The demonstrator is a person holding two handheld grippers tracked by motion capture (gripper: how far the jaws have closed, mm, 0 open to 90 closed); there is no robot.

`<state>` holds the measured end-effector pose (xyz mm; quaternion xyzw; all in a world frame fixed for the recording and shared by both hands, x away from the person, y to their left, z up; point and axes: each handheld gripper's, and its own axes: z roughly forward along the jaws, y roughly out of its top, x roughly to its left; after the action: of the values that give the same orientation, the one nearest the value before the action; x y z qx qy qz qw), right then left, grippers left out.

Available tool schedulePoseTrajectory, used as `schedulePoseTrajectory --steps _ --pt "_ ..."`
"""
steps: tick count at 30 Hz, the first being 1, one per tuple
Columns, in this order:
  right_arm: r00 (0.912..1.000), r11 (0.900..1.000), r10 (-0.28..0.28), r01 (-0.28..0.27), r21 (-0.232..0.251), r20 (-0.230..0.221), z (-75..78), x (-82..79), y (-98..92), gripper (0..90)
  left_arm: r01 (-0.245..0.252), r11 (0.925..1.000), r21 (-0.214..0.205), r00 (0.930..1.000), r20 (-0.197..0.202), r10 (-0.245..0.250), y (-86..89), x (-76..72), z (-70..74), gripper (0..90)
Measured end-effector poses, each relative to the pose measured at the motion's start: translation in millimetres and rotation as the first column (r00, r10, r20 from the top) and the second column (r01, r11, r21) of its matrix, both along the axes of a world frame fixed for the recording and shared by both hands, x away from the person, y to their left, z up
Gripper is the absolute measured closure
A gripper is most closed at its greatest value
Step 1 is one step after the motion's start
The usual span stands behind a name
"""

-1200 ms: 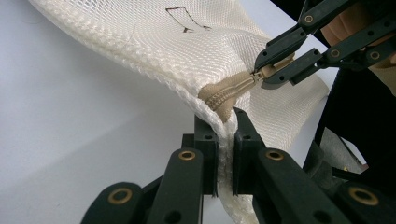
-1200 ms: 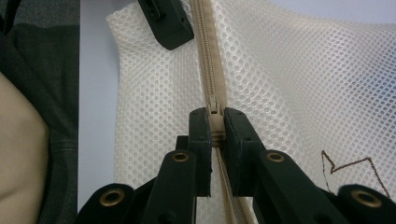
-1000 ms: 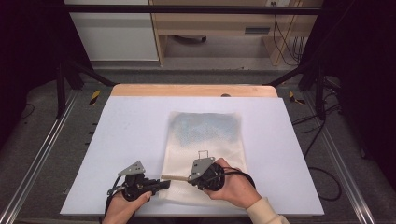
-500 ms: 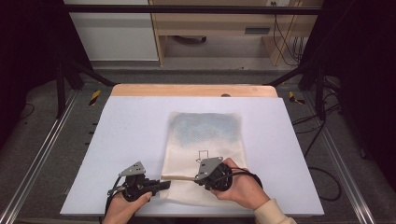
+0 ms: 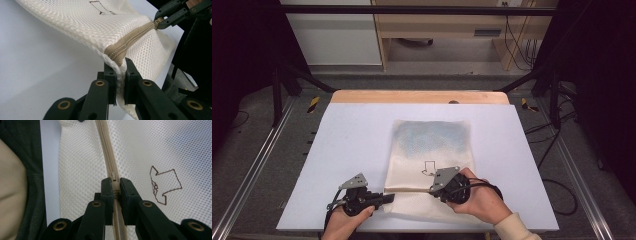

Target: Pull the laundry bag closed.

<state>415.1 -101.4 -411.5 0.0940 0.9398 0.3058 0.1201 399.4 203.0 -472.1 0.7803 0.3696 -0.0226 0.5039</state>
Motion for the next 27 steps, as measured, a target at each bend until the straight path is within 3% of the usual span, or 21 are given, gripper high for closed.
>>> schedulePoseTrajectory --steps 14,27 --pt "0.9995 0.9993 -0.032 0.032 -0.021 0.001 1.4 -2.8 -21.3 82.0 0.008 0.9999 0.008 1.0 -0.003 -0.008 -1.9 -1.1 -0.7 83.0" --pt "0.9993 0.999 -0.038 0.038 -0.025 0.001 2.3 -3.8 -27.2 82.0 0.013 0.9999 0.011 0.9999 -0.001 -0.013 -3.7 -2.2 -0.9 83.0"
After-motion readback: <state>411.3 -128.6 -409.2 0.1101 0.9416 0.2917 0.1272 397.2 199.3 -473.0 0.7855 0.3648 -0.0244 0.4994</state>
